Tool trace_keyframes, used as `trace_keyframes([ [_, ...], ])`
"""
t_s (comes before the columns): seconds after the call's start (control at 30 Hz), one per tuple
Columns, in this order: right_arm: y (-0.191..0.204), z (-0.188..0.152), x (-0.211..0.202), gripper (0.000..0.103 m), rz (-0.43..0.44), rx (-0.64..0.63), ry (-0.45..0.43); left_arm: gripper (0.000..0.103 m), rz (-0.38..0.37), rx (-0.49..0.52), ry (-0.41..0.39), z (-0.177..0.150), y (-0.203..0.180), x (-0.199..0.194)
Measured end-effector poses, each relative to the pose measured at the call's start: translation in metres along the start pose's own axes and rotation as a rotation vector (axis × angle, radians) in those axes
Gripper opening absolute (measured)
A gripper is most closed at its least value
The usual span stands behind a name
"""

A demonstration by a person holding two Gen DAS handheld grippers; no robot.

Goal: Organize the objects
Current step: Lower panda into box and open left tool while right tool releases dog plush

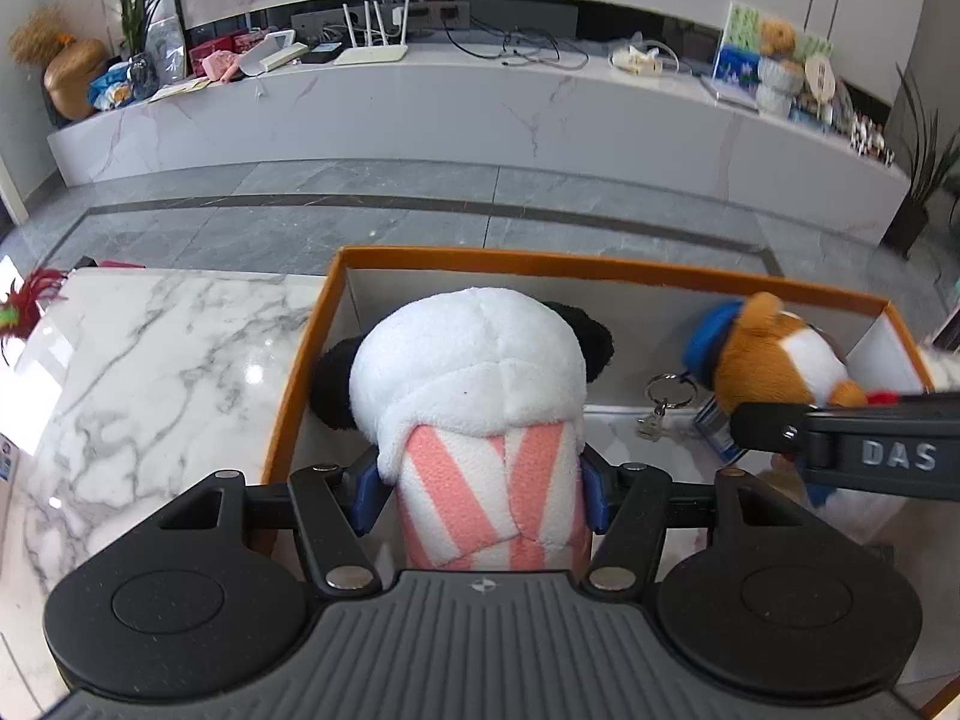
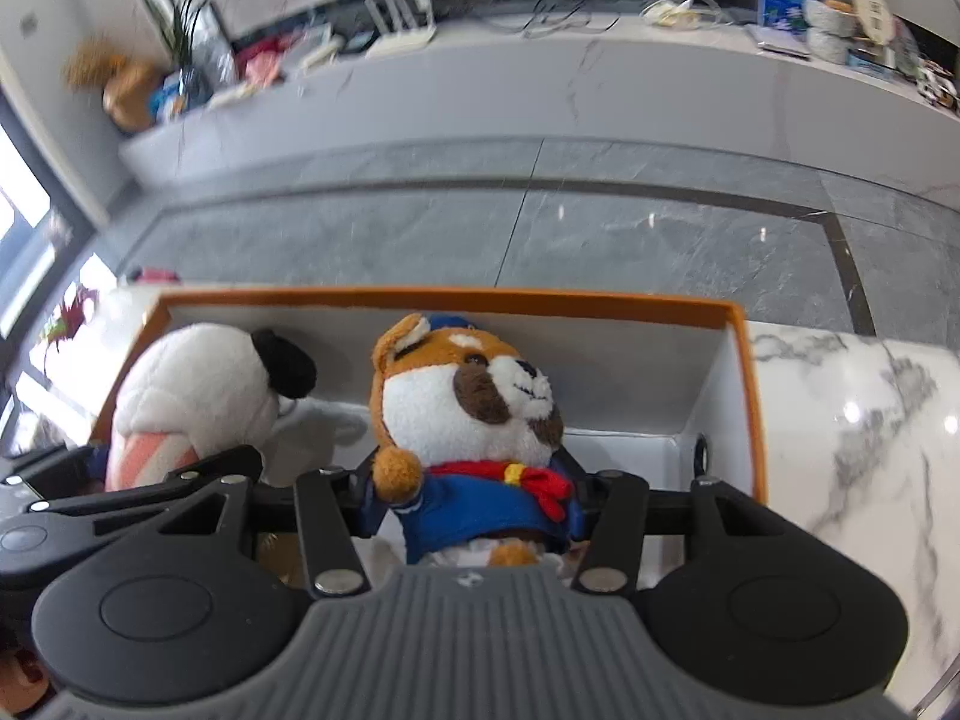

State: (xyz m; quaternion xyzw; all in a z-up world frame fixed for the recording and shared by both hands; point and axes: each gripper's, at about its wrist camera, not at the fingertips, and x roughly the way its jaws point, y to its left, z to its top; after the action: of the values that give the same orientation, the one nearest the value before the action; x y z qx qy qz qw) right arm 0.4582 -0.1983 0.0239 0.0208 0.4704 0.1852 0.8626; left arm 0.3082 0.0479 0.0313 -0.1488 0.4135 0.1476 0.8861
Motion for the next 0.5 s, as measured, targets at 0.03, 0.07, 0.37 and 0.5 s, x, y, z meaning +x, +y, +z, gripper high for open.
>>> trace_keyframes([
  [0.03,0.001,0.002,0.005,0.055,-0.003,-0.01,0.02,0.071,0.006,0.017,0.007,0.0,-0.003,0.001],
  [0.07,0.002,0.003,0.011,0.055,-0.008,-0.018,0.04,0.071,0.018,0.033,0.014,0.0,-0.007,0.003],
  [0.37,0.012,0.011,0.027,0.056,-0.078,-0.125,0.151,0.071,0.066,0.105,0.056,-0.005,-0.019,0.006],
  [0.5,0.006,0.013,0.028,0.056,-0.079,-0.153,0.185,0.072,0.069,0.112,0.064,-0.005,-0.021,0.006],
])
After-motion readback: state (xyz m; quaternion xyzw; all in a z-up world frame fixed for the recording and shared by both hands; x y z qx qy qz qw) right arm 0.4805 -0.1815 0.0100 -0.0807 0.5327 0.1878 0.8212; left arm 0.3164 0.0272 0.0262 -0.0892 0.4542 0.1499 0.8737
